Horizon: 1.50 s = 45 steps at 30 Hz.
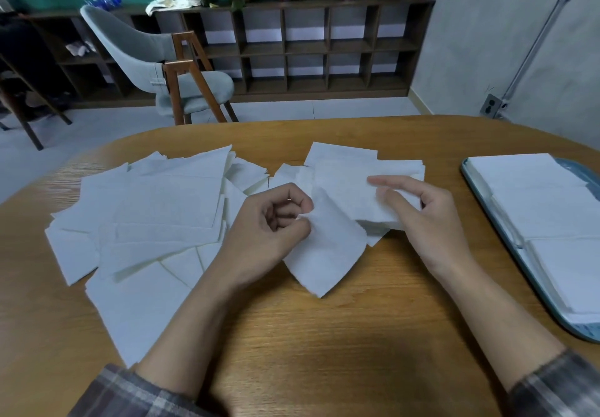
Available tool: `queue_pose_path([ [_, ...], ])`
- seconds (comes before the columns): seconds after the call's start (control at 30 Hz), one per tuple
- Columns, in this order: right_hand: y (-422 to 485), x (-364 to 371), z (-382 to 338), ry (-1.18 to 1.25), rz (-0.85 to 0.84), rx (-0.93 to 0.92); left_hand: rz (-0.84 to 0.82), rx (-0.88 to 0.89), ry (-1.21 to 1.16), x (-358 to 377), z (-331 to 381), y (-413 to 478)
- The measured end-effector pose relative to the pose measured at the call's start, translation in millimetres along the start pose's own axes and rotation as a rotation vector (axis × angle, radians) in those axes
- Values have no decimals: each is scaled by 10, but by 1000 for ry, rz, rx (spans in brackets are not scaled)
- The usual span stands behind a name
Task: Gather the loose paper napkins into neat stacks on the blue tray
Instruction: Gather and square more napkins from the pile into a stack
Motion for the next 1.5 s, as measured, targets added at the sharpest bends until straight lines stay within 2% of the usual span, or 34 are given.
queue_pose_path([
  [0.2,-15,294,126,125,-305,157,19,42,-140,-1,32,16],
  [0.33,-72,390,144,218,-418,185,23,49,-282,-24,45,4],
  [0.4,-97,412,123,291,-461,191,21,33,-291,-22,32,8],
  [0.47,-115,439,115,347,-498,206,38,21,-198,-21,-9,17],
  [0.57,-121,448,136,298,-485,196,53,36,68,-23,-53,35],
  [0.7,-105,385,106,170,-352,141,25,61,193,-34,-61,33],
  [0.9,-143,410,86,107,-396,142,-17,-6,181,-30,-120,21],
  [1.13,-203,497,49,16,-489,93,-52,26,156,-14,-109,30],
  [1.37,-186,485,21,-28,-414,49,-33,76,215,-22,-135,40],
  [1.5,-184,475,17,30,-415,74,-25,98,302,-34,-140,35],
])
Point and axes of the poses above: each hand's wrist, its own y-axis towards the middle knuckle, its own x-axis out of the palm, z = x × y, the point moved 7 cm from there along y, towards the middle knuckle, and after that the axes turned 13 degrees about x, right-handed, at the moved point
